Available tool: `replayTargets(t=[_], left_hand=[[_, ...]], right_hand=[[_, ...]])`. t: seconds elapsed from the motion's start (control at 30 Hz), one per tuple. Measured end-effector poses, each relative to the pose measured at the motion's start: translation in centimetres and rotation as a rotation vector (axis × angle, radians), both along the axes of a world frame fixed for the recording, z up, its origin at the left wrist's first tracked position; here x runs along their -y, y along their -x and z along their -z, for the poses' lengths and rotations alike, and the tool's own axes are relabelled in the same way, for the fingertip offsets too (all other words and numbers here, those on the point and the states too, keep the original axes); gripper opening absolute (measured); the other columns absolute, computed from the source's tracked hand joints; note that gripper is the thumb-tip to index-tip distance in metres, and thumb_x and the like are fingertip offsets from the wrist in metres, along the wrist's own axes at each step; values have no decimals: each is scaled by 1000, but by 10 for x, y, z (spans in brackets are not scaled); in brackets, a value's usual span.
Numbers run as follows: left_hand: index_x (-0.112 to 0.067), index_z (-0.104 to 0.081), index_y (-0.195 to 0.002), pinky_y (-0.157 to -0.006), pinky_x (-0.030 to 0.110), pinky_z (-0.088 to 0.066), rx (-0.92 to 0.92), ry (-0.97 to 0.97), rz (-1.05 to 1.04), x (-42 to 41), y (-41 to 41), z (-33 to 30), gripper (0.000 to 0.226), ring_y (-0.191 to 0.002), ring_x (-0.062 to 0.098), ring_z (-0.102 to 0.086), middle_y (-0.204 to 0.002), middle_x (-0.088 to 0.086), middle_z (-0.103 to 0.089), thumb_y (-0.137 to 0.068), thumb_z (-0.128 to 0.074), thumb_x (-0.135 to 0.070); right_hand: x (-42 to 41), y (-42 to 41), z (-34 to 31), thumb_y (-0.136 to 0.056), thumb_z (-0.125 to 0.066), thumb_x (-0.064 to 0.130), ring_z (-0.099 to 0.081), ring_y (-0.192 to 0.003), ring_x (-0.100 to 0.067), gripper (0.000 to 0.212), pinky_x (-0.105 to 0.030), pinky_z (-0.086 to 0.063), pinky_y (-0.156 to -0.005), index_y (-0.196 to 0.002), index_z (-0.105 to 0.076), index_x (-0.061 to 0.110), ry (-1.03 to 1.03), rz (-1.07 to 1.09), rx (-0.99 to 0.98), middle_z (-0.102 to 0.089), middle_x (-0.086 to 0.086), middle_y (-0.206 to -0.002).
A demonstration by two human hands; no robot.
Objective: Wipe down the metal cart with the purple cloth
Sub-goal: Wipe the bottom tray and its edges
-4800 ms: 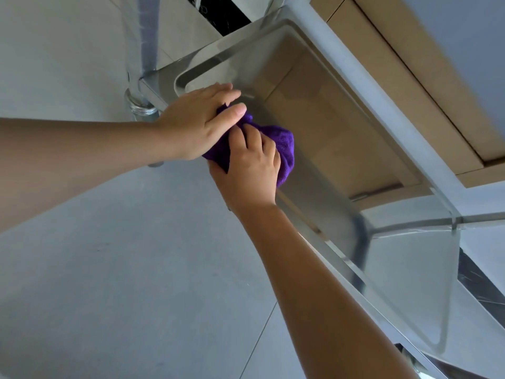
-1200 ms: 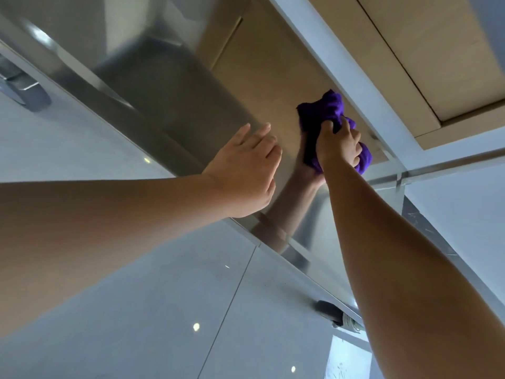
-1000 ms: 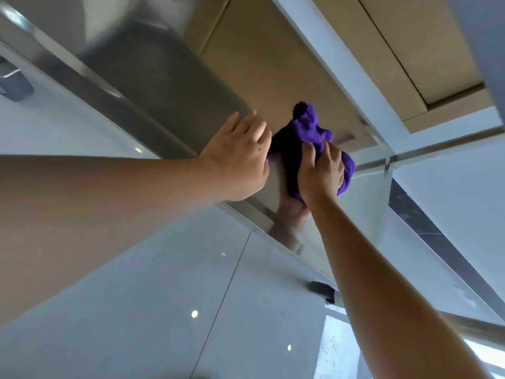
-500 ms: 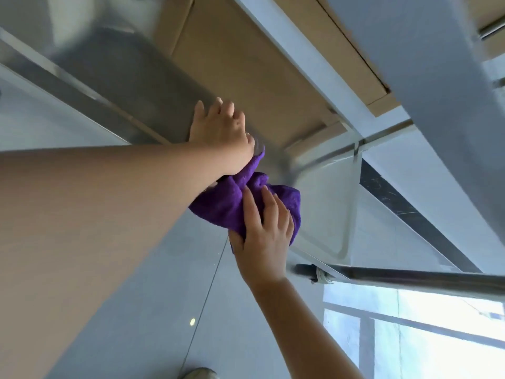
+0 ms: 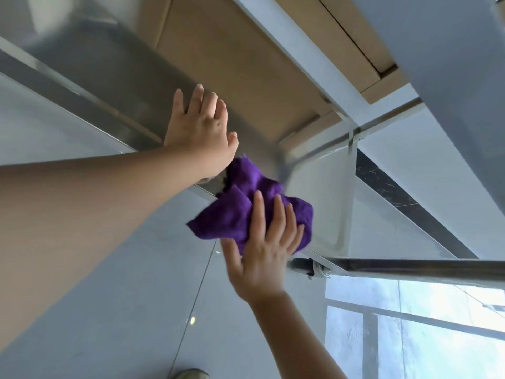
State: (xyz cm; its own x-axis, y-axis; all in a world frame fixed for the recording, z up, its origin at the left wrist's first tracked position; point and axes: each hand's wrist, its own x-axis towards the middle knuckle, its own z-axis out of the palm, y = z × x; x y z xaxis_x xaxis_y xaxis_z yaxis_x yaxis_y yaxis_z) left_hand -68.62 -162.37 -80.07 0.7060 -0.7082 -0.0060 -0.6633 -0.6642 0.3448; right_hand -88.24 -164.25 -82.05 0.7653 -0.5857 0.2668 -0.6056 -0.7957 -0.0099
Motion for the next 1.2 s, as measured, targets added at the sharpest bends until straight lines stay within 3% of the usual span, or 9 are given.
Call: replayTargets(t=[0.13,0.33,0.43,0.53,0.63,0.8,0.9,1.03,1.2], left_hand=[[-1,-25,-143,-114,49,-1,-17,36,-4,0,-3,-2,60,-143,28,-7,-152,12,-20,-95,-33,-38],[-4,-26,-142,-113,49,-1,-35,-5,6,-2,-2,-4,59,-143,27,-6,-152,11,-19,-94,-34,-38],[-4,-12,-146,-112,54,2,-74,-158,2,2,5,-16,62,-144,28,4,-156,11,-5,-96,-26,-38],[-4,-5,-147,-111,56,2,-79,-205,93,13,25,-27,64,-143,27,8,-156,11,1,-96,-24,-37],[-2,-7,-147,-112,54,3,-56,-131,211,27,52,-24,62,-144,27,6,-156,13,-1,-96,-26,-31],[-1,1,-147,-114,46,4,-130,-69,197,48,73,-18,64,-144,28,5,-157,14,1,-97,-27,-29],[-1,3,-147,-115,44,5,-114,-57,203,50,78,-11,65,-144,28,7,-157,15,5,-98,-25,-32],[-2,3,-148,-115,43,5,-52,-62,263,45,79,-7,63,-144,27,7,-157,14,7,-99,-20,-37],[-4,2,-148,-115,43,3,-27,-47,264,42,83,-4,64,-144,25,6,-157,13,5,-99,-19,-39]], right_hand=[[-4,-16,5,-85,-42,44,-34,-128,-36,60,-61,-28,-102,-140,-32,24,64,-29,-24,-36,-12,-140],[25,33,10,-83,-42,40,-31,-130,-35,63,-55,-18,-108,-141,-22,30,47,-22,-24,-31,-10,-142],[36,44,-7,-85,-34,43,-24,-133,-29,58,-52,-18,-110,-142,-27,36,-118,44,-65,-36,-9,-145],[51,32,-31,-81,-14,56,-6,-141,-13,62,-40,-2,-115,-142,-19,46,-399,80,-150,-21,5,-154],[80,6,-38,-78,-11,57,-10,-141,-10,71,-36,-2,-115,-145,-26,41,-447,99,-110,-22,9,-154],[147,-68,-29,-83,-25,41,-21,-139,-17,61,-41,-10,-113,-143,-36,34,-375,140,-36,-31,4,-151],[184,-105,-27,-94,-33,36,-22,-138,-21,49,-43,-12,-112,-143,-35,35,-359,149,-31,-33,3,-149],[222,-126,-29,-96,-32,37,-23,-138,-23,48,-44,-13,-113,-144,-32,34,-352,181,-45,-32,0,-149],[260,-110,-34,-97,-28,40,-26,-135,-31,50,-48,-16,-112,-143,-35,22,-370,464,-40,-33,-9,-148]])
